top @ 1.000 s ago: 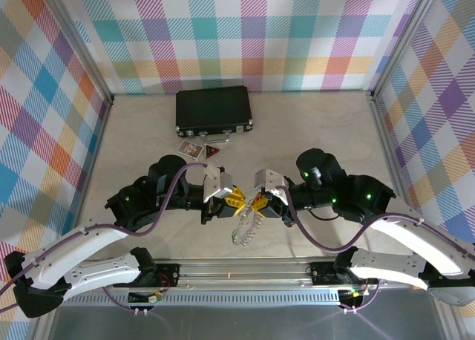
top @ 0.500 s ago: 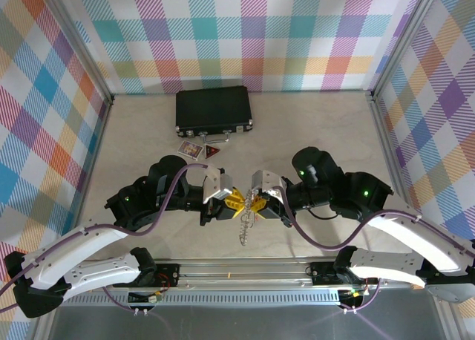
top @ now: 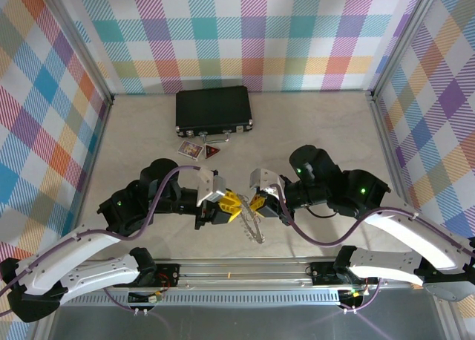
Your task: Put the keys on the keyring
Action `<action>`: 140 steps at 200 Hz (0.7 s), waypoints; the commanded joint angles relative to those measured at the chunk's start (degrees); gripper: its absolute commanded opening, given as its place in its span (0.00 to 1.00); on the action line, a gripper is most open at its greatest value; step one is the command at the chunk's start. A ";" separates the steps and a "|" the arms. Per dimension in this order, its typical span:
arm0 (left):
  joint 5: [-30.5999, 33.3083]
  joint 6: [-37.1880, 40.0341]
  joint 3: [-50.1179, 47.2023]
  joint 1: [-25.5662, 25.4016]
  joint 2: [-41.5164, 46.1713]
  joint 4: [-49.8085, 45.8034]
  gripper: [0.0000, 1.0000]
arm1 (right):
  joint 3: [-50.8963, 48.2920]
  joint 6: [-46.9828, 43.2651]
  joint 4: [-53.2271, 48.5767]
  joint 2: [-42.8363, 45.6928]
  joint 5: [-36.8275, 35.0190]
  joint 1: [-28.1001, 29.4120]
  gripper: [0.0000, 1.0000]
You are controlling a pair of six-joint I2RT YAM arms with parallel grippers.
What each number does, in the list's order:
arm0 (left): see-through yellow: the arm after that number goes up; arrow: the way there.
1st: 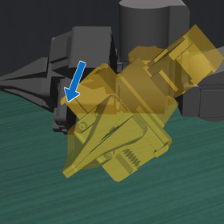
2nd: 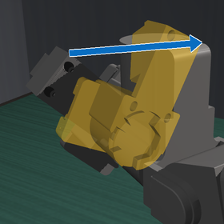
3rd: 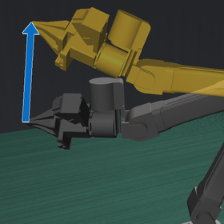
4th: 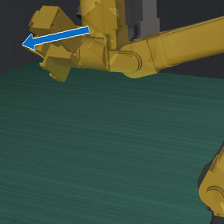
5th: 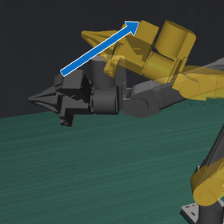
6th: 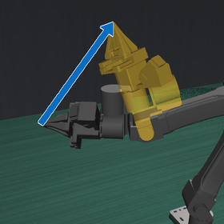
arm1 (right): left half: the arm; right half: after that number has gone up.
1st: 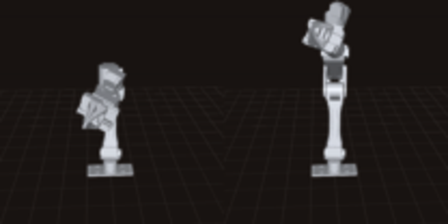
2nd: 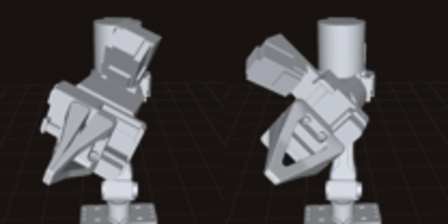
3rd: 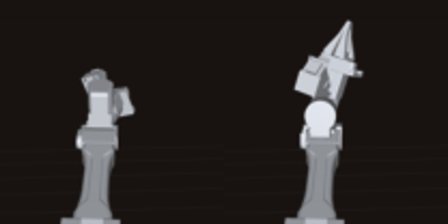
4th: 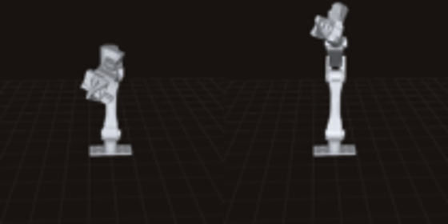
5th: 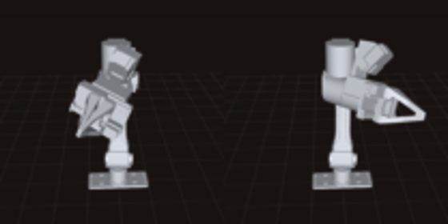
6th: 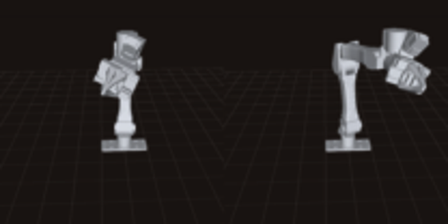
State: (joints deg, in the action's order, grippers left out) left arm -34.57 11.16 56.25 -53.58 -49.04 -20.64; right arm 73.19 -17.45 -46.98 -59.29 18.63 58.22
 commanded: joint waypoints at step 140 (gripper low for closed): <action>1.31 1.34 -0.37 -1.26 -3.09 4.03 0.26 | 0.95 -0.30 2.72 -0.92 3.57 0.24 0.00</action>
State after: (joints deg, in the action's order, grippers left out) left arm -33.52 11.62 55.64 -54.37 -52.75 -18.00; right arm 73.19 -17.43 -46.41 -60.71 20.18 58.15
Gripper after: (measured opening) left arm 0.262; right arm 0.041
